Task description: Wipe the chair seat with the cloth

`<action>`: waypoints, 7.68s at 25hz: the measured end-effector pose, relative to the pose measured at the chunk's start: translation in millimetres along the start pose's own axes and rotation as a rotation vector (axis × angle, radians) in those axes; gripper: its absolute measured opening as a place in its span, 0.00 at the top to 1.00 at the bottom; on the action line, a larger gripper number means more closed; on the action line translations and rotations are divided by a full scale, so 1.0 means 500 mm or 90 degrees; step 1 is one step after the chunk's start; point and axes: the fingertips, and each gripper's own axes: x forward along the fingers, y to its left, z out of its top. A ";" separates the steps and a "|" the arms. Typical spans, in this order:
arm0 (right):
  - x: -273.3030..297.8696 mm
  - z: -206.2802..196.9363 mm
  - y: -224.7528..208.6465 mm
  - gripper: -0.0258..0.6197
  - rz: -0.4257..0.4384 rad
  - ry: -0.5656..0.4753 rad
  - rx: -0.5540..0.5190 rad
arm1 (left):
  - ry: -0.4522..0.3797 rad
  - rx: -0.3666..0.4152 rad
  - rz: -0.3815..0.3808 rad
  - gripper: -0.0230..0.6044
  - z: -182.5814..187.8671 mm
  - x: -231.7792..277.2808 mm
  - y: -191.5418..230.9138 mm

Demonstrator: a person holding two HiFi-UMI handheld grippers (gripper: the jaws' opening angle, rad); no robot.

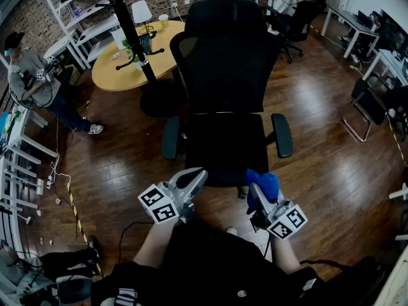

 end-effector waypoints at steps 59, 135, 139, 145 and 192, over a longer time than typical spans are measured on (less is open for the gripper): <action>0.528 -0.777 -1.077 0.91 -0.319 0.568 -0.084 | 0.040 -0.231 0.161 0.98 -0.199 0.192 0.714; 0.195 -0.632 -1.139 0.91 -0.507 0.551 -0.120 | 0.075 -0.208 0.089 0.98 -0.225 0.224 0.639; 0.335 -0.727 -1.009 0.91 -0.392 0.549 -0.110 | 0.047 -0.202 0.110 0.98 -0.199 0.191 0.649; 0.540 -0.881 -0.801 0.91 -0.221 0.573 -0.052 | 0.011 -0.189 0.168 0.98 -0.169 0.113 0.679; 0.432 -0.927 -0.682 0.91 -0.180 0.629 -0.018 | -0.025 -0.174 0.187 0.98 -0.135 0.074 0.715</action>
